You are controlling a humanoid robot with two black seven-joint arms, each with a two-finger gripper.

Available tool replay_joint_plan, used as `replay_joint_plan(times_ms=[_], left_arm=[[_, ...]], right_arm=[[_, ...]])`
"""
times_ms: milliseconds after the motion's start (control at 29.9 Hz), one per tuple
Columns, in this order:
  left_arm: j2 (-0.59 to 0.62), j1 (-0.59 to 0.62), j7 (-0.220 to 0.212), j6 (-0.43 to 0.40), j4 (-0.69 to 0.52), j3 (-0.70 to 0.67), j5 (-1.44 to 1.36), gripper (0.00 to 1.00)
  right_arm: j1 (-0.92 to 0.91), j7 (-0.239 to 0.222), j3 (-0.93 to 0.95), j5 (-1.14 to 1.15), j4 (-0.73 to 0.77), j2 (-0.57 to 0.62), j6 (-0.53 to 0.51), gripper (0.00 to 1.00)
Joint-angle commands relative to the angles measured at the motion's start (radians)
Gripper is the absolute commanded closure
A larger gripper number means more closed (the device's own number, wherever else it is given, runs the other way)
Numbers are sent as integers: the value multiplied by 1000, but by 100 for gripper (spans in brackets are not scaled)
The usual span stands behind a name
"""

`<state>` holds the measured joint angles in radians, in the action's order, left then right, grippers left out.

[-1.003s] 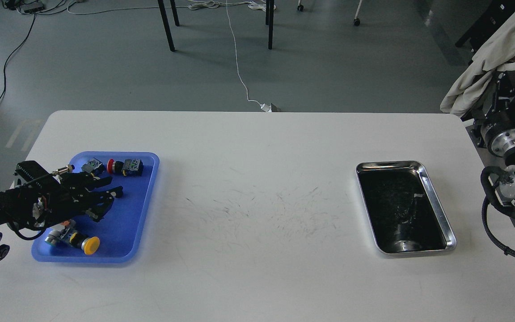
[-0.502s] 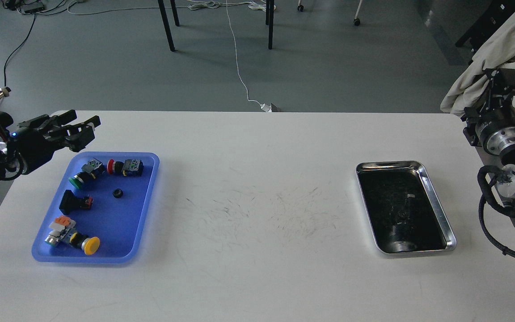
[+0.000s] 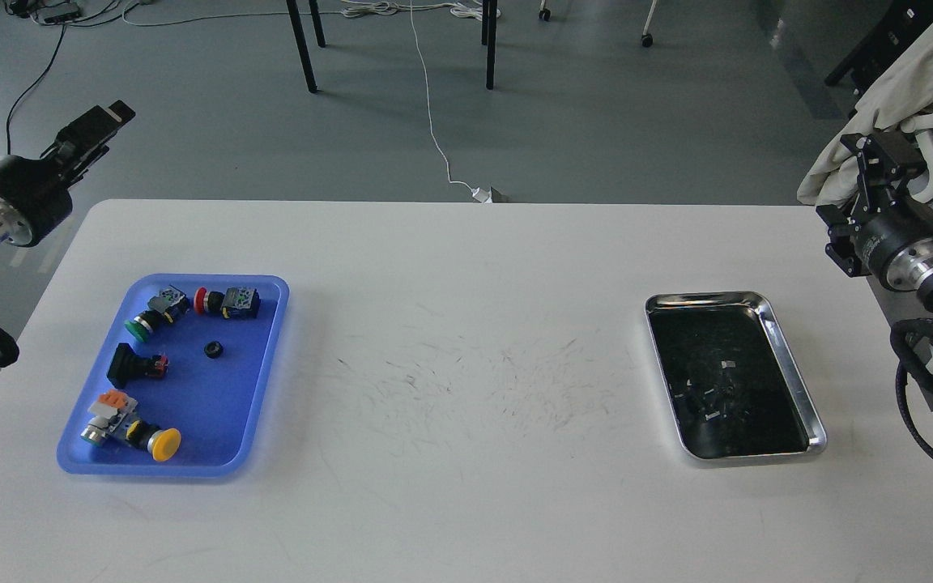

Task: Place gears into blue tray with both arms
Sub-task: 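Raise the left arm away and bring the right gripper toward the steel tray, then lower the right gripper into the steel tray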

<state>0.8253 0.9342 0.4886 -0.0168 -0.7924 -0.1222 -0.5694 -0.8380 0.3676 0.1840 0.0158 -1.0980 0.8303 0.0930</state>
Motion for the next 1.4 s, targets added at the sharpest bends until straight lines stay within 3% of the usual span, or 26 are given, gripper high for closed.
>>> replay_joint_plan(times_ms=[0,100,267,368,568,702,802,1003,1170,1304,1371], left_arm=[[-5,-1,0,-83,2,-54,132,15],[-17,-6,0,-115,5,-86,193,14],[-55,-8,0,-118,5,-115,250,13],[-80,-11,0,-121,5,-129,304,9],[-106,-26,0,-115,5,-131,384,3],[-107,-29,0,-114,5,-131,428,2],[-109,-35,0,-112,5,-131,454,2],[-107,-43,0,-110,7,-132,459,2],[-106,-43,0,-110,5,-132,459,2],[-104,-44,0,-109,5,-132,460,2],[-104,-49,0,-109,5,-139,460,2]], right_arm=[[2,-4,-8,24,-25,45,-74,1],[-3,-25,-46,172,-49,85,-137,1],[-43,-125,-84,364,-49,144,-284,1],[-69,-139,-92,426,-48,174,-338,1],[-116,-125,-93,680,-48,208,-446,1],[-142,-112,-90,864,-43,211,-457,2],[-170,-85,-90,909,-49,210,-479,2],[-171,-82,-84,914,-60,204,-513,2],[-171,-82,-92,928,-158,211,-516,2],[-190,-73,-90,1084,-171,208,-582,1],[-207,-35,-93,1200,-169,205,-582,1]])
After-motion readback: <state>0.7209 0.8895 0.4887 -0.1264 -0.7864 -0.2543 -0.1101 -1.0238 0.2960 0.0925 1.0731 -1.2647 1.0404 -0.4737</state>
